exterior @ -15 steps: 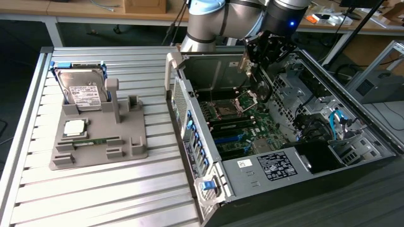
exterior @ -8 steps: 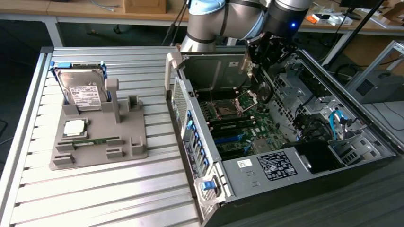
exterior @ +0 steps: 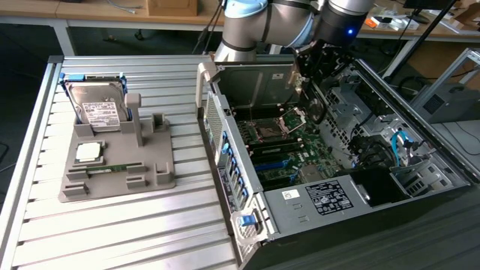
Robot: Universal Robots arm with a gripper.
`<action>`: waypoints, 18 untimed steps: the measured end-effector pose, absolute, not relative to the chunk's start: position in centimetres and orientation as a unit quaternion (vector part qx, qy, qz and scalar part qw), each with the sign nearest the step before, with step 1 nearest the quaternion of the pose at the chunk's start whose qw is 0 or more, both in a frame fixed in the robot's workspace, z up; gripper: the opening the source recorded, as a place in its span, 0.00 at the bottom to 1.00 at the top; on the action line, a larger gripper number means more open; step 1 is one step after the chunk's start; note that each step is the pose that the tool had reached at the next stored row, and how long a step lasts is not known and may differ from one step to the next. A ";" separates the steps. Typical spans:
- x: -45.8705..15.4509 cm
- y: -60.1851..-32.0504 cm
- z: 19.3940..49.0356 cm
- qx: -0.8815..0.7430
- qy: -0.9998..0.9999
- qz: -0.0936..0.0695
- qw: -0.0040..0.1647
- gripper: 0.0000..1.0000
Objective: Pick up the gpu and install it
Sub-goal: 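Pick up the gpu and move the gpu toward the slot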
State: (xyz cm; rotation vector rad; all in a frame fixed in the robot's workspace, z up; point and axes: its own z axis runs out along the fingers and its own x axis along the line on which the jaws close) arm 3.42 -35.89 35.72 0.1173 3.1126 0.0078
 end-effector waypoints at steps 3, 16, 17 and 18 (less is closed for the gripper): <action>3.6 -35.9 35.6 0.038 0.999 0.002 0.013 0.27; 4.6 -35.9 35.1 0.038 0.999 0.000 0.013 0.27; 4.7 -35.9 35.1 0.038 0.999 0.000 0.013 0.27; 4.7 -35.9 35.0 0.038 0.999 0.000 0.014 0.27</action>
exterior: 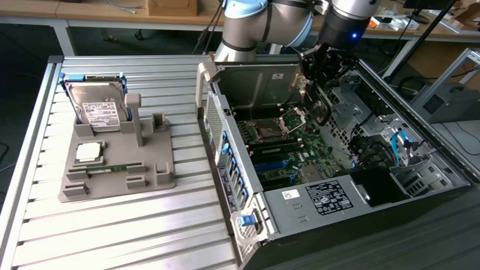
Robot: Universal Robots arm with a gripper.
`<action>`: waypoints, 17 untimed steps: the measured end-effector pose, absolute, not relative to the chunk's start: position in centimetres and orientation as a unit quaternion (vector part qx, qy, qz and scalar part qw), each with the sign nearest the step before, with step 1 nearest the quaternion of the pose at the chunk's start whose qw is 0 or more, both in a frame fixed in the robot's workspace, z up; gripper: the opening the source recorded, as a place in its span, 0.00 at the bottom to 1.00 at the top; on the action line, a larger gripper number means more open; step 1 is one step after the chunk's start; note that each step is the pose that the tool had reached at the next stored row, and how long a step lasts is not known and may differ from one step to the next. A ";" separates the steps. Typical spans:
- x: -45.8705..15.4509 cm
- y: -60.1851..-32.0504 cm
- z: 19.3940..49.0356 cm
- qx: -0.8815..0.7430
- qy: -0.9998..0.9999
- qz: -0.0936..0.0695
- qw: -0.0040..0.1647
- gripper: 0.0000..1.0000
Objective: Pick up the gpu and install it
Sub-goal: 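Pick up the gpu and move the gpu toward the slot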
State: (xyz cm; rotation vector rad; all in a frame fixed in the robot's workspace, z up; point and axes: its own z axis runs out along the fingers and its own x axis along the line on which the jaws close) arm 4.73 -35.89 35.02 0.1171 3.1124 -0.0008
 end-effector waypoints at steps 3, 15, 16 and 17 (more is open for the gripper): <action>5.0 -35.9 34.9 0.038 0.999 -0.001 0.014 0.27; 5.6 -36.0 34.3 0.038 0.999 -0.003 0.014 0.27; 5.6 -36.0 34.2 0.038 0.999 -0.004 0.014 0.27; 5.6 -36.1 34.2 0.038 0.999 -0.004 0.014 0.27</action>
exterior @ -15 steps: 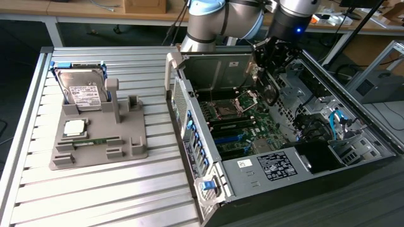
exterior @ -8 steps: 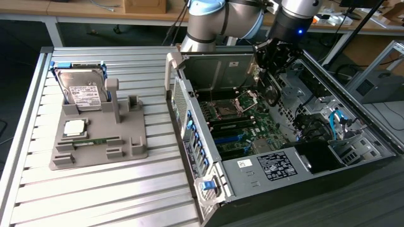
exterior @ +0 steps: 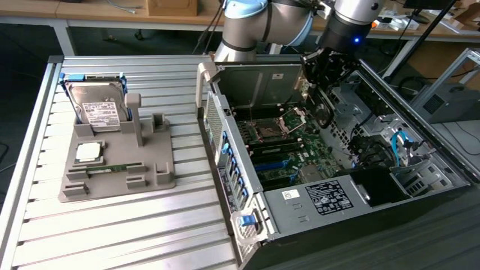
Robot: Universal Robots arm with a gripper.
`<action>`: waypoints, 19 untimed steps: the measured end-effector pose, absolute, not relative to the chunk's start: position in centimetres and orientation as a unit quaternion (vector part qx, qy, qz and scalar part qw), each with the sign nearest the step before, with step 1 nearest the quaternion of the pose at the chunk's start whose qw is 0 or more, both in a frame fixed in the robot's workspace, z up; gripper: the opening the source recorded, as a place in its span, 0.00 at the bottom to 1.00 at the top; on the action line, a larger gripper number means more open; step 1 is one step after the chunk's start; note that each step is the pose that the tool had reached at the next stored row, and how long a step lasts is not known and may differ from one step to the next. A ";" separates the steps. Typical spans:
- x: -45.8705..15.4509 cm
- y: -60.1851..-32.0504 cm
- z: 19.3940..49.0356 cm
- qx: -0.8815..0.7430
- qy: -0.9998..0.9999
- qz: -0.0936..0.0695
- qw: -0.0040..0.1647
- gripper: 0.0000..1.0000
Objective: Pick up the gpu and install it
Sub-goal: 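Pick up the gpu and move the gpu toward the slot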
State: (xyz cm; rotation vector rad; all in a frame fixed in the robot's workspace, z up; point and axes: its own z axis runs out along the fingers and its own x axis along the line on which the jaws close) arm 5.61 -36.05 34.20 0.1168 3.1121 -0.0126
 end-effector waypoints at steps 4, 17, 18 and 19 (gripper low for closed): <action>5.7 -36.3 33.9 0.037 0.999 -0.006 0.014 0.27; 5.8 -37.3 33.3 0.037 0.999 -0.011 0.014 0.27; 5.8 -37.3 33.3 0.037 0.999 -0.011 0.014 0.27; 5.8 -37.3 33.3 0.037 0.999 -0.011 0.014 0.27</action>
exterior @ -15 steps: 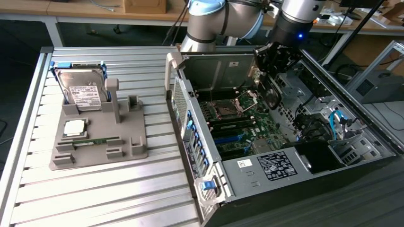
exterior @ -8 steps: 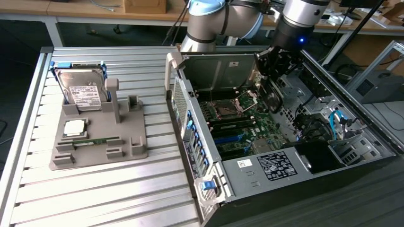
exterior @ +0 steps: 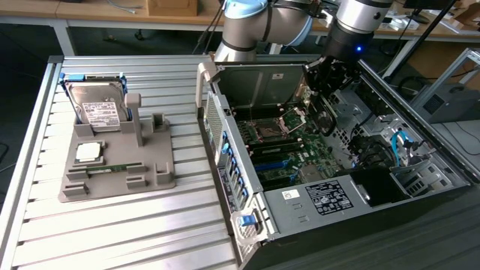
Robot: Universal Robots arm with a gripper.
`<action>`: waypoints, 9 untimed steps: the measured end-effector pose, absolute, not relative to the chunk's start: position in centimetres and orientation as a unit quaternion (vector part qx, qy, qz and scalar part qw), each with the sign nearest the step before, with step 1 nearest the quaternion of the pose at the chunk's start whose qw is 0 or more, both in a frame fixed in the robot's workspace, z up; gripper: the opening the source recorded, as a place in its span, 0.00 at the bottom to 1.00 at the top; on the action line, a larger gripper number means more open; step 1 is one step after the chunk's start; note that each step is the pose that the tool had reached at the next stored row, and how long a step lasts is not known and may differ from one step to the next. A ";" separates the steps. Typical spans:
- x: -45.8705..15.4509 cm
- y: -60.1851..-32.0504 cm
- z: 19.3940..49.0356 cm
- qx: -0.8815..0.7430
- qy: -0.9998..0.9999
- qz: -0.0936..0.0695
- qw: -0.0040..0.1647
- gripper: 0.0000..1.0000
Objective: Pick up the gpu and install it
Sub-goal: 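Pick up the gpu and move the gpu toward the slot, then insert the gpu into the slot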
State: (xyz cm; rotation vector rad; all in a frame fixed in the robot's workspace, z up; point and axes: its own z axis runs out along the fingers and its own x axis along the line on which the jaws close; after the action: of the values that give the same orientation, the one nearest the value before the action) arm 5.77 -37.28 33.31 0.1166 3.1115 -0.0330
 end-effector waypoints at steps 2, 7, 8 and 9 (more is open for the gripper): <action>5.8 -37.3 33.3 0.037 0.999 -0.011 0.014 0.27; 5.8 -37.3 33.3 0.037 0.999 -0.011 0.014 0.27; 5.8 -37.3 33.3 0.037 0.999 -0.011 0.014 0.27; 5.8 -37.3 33.3 0.037 0.999 -0.011 0.014 0.27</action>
State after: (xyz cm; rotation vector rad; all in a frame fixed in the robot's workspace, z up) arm 5.77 -37.28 33.30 0.1147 3.1115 -0.0328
